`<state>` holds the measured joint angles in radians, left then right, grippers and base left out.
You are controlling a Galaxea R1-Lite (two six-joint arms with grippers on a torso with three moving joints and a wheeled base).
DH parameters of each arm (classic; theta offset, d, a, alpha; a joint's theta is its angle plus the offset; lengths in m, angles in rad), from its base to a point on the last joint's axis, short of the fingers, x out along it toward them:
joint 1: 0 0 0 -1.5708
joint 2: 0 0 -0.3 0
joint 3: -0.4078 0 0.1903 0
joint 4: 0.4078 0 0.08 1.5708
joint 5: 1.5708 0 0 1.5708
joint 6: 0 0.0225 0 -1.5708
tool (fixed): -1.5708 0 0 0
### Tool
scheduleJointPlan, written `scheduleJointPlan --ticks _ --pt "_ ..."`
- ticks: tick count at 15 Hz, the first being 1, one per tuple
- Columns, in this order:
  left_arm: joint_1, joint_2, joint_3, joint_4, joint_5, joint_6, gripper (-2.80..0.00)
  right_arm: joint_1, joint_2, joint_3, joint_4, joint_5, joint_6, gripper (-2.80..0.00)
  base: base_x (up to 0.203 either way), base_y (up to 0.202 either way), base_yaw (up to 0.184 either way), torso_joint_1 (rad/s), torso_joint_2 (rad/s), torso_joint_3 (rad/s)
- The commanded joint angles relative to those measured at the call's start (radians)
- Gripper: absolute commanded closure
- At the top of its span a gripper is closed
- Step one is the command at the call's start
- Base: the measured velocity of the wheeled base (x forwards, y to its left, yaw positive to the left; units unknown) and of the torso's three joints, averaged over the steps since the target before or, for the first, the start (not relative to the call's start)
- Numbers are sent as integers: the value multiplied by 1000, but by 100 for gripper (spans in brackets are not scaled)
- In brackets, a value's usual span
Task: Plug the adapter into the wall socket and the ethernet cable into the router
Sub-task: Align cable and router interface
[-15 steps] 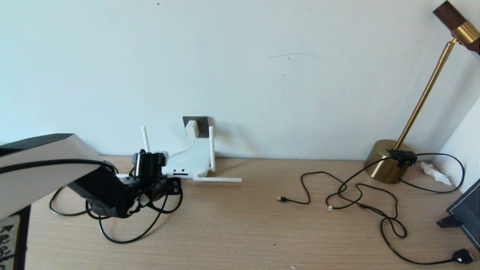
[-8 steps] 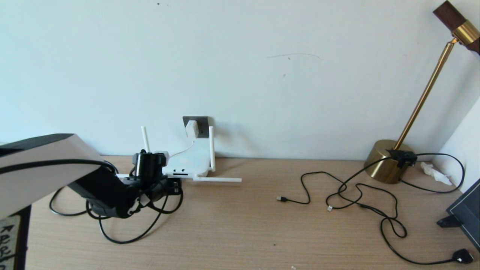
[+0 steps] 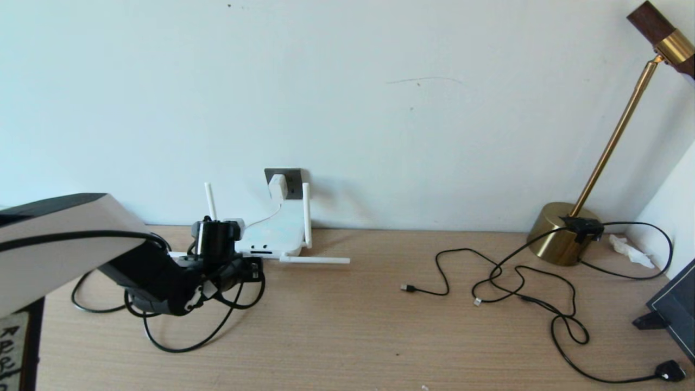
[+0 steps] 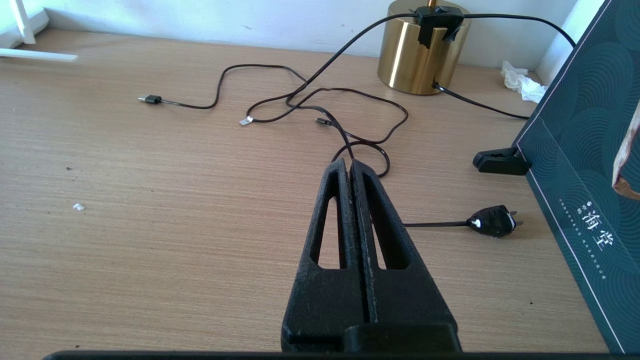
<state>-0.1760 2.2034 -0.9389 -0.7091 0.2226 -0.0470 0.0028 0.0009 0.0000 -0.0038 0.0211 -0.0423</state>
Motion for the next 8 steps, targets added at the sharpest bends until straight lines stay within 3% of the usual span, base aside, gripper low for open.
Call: scheduleJointPlan --ticks 1,8 --pt "0 -4 2 -4 1 -1 0 0 -1 0 -1 0 -1 0 0 0 0 0 0 0" --pt "0 -10 3 -4 3 1 0 0 1 0 -1 0 -1 0 0 0 0 0 0 0"
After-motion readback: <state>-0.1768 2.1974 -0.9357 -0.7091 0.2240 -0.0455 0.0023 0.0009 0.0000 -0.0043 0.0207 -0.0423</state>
